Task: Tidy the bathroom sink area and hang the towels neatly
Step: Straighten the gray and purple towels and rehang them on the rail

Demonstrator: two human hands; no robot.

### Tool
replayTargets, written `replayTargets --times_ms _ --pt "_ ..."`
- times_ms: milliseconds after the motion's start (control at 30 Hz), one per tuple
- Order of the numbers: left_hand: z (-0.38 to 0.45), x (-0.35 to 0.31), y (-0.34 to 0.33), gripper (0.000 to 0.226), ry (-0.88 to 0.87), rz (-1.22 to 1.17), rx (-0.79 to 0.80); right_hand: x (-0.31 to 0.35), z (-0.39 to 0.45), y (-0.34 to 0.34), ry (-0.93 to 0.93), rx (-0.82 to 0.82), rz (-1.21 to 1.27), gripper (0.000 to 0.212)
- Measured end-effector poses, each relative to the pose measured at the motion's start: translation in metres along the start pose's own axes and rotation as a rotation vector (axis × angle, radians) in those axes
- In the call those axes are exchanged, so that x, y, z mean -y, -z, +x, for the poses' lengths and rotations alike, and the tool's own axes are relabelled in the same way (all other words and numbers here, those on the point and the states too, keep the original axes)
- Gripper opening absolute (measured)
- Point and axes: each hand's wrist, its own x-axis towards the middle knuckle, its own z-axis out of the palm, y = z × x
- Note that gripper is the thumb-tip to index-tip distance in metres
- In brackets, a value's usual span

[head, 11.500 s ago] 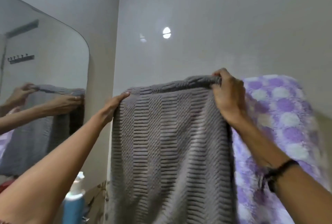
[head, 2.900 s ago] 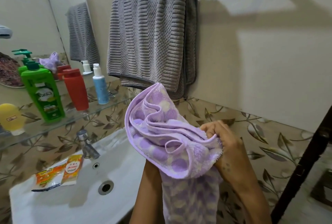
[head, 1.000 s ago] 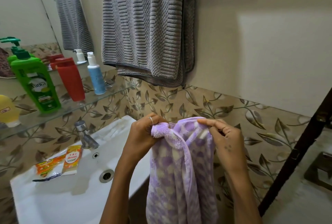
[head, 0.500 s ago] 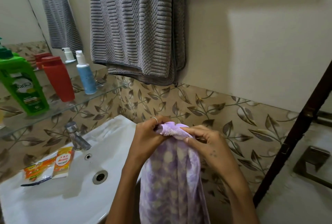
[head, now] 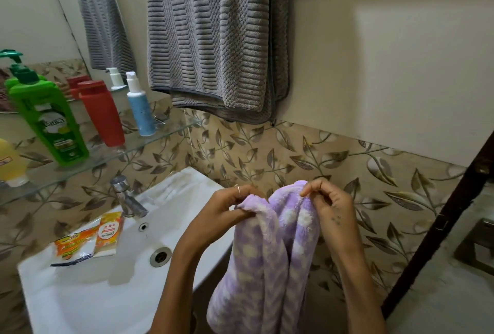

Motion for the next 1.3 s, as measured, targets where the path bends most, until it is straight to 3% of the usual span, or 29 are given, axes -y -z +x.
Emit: replayTargets --times_ms 67,233,367,467,567,700,800,900,1000,1167,1300 --pt "0.002 -0.004 -0.004 0.014 -0.002 -0.011 -0.003 0.006 -0.004 -0.015 0.027 0.060 -0.018 0.039" --pt "0.004 0.006 -0.007 0.024 0.040 0.085 -0.110 0.016 -0.008 -0.033 0.040 0.239 -0.011 0.040" --pt "0.005 0.011 -0.011 0.022 -0.003 0.190 -0.159 0.016 -0.007 -0.023 -0.008 0.381 0.005 0.021" --pt "0.008 0.013 -0.020 0.024 -0.006 0.150 -0.222 0.013 -0.005 -0.015 -0.011 0.455 -0.074 0.035" --pt "0.009 0.015 -0.026 0.026 -0.013 0.099 -0.202 0.009 -0.005 -0.009 0.010 0.361 0.000 0.036" --pt "0.009 0.019 -0.028 0.026 0.078 0.037 0.004 0.002 -0.008 -0.003 0.037 0.258 0.009 0.036" --pt "0.002 0.038 -0.026 0.031 0.246 0.251 0.149 -0.001 -0.008 0.007 0.066 0.132 0.011 0.045" --pt "-0.012 0.065 -0.022 0.062 0.445 0.463 0.257 -0.001 -0.008 0.019 0.114 0.032 0.012 0.035" --pt "-0.025 0.090 -0.007 0.061 0.594 0.586 0.305 0.000 -0.008 0.031 0.164 -0.074 -0.006 0.028" --pt "-0.035 0.119 0.007 0.033 0.591 0.729 0.144 0.004 -0.008 0.036 0.212 -0.117 -0.046 0.032" --pt "-0.030 0.108 0.002 0.015 0.409 0.876 -0.209 0.002 -0.008 0.041 0.210 -0.200 -0.145 0.032"
